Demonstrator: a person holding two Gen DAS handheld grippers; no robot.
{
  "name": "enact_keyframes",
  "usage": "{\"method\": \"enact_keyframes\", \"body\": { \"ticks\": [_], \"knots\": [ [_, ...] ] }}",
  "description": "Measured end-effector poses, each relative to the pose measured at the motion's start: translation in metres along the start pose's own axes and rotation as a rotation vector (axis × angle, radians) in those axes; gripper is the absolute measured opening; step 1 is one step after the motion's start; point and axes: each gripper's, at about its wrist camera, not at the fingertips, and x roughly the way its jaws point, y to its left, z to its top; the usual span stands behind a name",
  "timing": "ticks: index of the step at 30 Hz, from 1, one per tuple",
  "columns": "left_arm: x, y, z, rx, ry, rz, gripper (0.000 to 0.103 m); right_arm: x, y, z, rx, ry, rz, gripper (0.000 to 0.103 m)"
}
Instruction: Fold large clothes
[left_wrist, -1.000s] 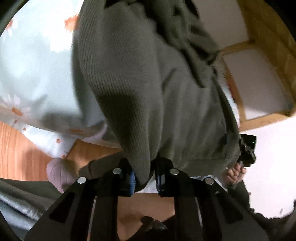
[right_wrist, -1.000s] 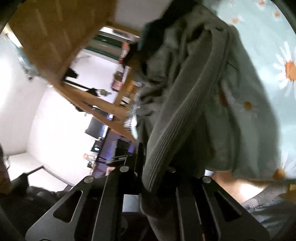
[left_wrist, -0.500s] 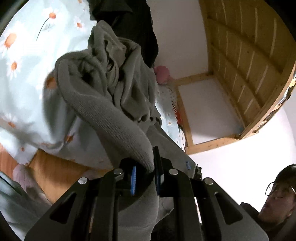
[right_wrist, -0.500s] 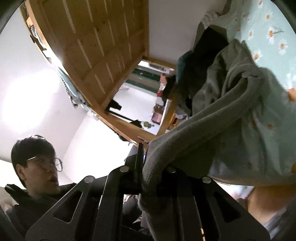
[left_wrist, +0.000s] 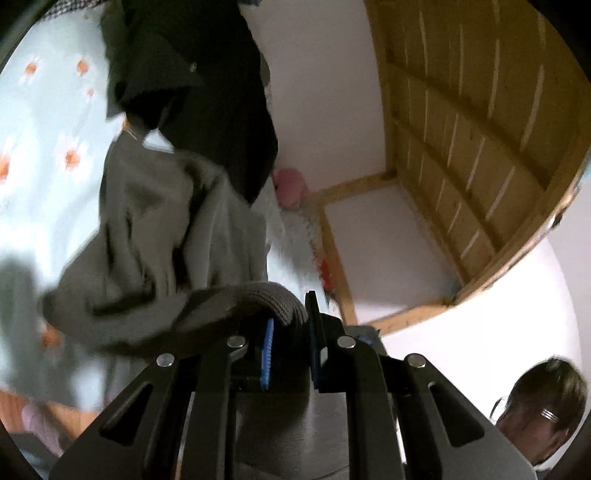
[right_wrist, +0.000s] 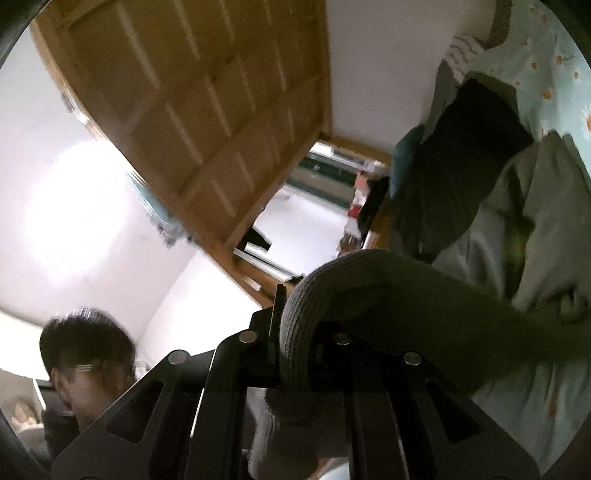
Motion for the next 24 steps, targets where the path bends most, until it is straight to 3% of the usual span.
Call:
{"method": "enact_keyframes", "body": {
  "ticks": [3, 4, 7, 9, 11, 12, 13, 14, 16, 19, 21, 24],
  "knots": [
    [0.010, 0.019, 0.043, -0.071, -0.030, 0.014, 0.013, 0.016, -0.029, 0.042, 0.067, -0.083, -0.048, 0.010],
    [0.017, 0.031, 0.062, -0.100, -0.045, 0.049, 0.014, 0.021, -0.039, 0.053, 0.093, -0.110, -0.071, 0.010],
    [0.031, 0.056, 0.095, -0.142, -0.085, 0.152, 0.019, 0.044, -0.083, 0.095, 0.212, -0.184, -0.281, 0.012],
    [0.046, 0.074, 0.113, -0.146, -0.113, 0.257, 0.037, 0.055, -0.119, 0.115, 0.310, -0.227, -0.456, 0.013],
    [0.056, 0.086, 0.120, -0.160, -0.131, 0.302, 0.072, 0.062, -0.144, 0.125, 0.363, -0.232, -0.568, 0.030],
    [0.056, 0.093, 0.121, -0.185, -0.155, 0.305, 0.078, 0.063, -0.157, 0.128, 0.400, -0.240, -0.594, 0.060],
    [0.055, 0.101, 0.121, -0.222, -0.190, 0.282, 0.085, 0.062, -0.163, 0.130, 0.420, -0.266, -0.581, 0.100],
    [0.051, 0.105, 0.121, -0.242, -0.226, 0.270, 0.095, 0.058, -0.166, 0.132, 0.434, -0.309, -0.571, 0.100],
    [0.040, 0.108, 0.121, -0.247, -0.291, 0.269, 0.097, 0.052, -0.165, 0.139, 0.445, -0.323, -0.575, 0.100],
    [0.017, 0.095, 0.121, -0.209, -0.332, 0.257, 0.097, 0.055, -0.145, 0.156, 0.341, -0.244, -0.608, 0.100],
    [0.013, 0.074, 0.120, -0.135, -0.310, 0.271, 0.097, 0.071, -0.113, 0.165, 0.155, -0.119, -0.760, 0.100],
    [0.033, 0.018, 0.107, 0.095, -0.256, 0.361, 0.097, 0.113, -0.079, 0.154, -0.116, 0.062, -0.925, 0.100]
  ]
}}
